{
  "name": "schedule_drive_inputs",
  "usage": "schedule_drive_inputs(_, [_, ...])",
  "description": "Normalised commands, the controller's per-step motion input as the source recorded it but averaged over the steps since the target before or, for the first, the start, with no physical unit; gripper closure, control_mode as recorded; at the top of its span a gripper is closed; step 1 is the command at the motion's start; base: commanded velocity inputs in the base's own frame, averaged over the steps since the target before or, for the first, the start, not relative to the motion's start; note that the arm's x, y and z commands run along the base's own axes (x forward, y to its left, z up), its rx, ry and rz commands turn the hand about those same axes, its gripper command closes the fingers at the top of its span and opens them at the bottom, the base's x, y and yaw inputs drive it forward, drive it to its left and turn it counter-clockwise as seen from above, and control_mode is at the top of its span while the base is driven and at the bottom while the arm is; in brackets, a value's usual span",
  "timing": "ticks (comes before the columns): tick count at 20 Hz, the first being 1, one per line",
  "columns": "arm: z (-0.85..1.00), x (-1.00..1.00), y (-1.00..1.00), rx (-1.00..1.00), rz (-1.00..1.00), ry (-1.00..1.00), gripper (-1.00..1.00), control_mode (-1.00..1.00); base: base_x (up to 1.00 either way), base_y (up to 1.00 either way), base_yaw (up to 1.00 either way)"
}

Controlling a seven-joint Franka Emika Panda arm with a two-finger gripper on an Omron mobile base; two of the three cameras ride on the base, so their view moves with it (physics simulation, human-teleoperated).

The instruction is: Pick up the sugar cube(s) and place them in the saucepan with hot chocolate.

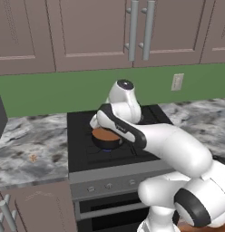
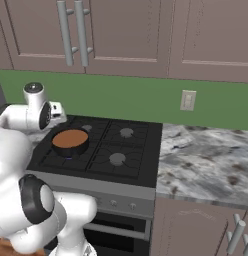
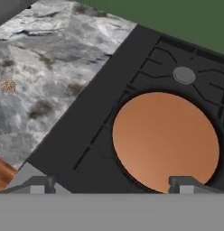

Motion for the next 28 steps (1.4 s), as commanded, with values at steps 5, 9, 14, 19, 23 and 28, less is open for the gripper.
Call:
schedule_drive_inputs(5, [0.01, -0.32, 0.51, 0.02, 0.26, -0.03, -1.00, -1.00, 0.00, 0.00, 0.00])
schedule_drive_inputs(9, [-0.04, -0.01, 0.85, 0.00, 0.25, 0.01, -1.00, -1.00, 0.00, 0.00, 0.00])
schedule_drive_inputs(14, [0.00, 0.00, 0.95, 0.00, 0.21, 0.03, -1.00, -1.00, 0.00, 0.00, 0.00])
schedule_drive_inputs(19, [0.00, 0.00, 0.94, -0.07, 0.08, 0.00, -1.00, -1.00, 0.00, 0.00, 0.00])
schedule_drive_inputs(23, [0.00, 0.00, 0.81, -0.16, 0.00, 0.00, -1.00, -1.00, 0.00, 0.00, 0.00])
schedule_drive_inputs(28, [-0.06, -0.03, 0.58, -0.21, 0.00, 0.00, -1.00, -1.00, 0.00, 0.00, 0.00])
